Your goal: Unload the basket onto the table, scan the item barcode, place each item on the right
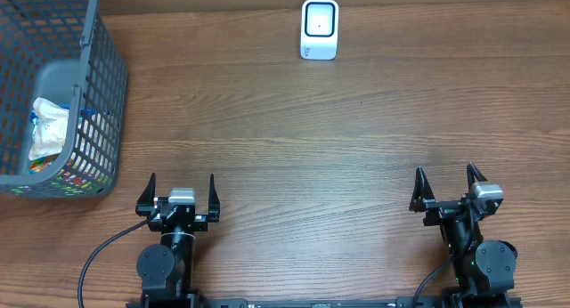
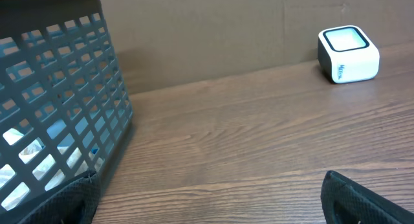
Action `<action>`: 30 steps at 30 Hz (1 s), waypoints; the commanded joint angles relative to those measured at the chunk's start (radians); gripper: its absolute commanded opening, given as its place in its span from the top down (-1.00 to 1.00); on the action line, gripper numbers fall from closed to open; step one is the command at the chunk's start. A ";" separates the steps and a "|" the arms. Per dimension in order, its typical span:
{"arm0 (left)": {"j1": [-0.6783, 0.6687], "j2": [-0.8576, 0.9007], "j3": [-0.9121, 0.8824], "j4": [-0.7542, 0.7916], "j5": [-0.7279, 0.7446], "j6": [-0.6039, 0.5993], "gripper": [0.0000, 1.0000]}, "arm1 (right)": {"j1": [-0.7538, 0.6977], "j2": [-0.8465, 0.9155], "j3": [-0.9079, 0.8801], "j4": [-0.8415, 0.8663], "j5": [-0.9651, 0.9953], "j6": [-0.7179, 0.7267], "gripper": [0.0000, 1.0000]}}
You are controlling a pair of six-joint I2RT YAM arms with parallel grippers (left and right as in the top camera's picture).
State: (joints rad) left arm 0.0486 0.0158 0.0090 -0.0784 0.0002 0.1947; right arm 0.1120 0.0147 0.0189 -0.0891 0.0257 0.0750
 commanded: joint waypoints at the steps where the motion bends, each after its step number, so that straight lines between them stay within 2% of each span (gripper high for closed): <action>1: 0.010 -0.011 -0.004 0.004 0.050 0.005 -1.00 | 0.006 -0.012 -0.011 0.016 -0.005 0.000 -1.00; 7: 0.010 -0.011 -0.004 0.015 0.133 0.003 -1.00 | 0.006 -0.012 -0.011 0.035 -0.005 0.006 -1.00; 30: 0.010 -0.011 0.036 0.031 0.176 0.008 -1.00 | 0.006 -0.012 -0.001 0.033 -0.005 0.006 -1.00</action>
State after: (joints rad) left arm 0.0486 0.0158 0.0113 -0.0525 0.1596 0.1944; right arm 0.1120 0.0147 0.0189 -0.0639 0.0254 0.0780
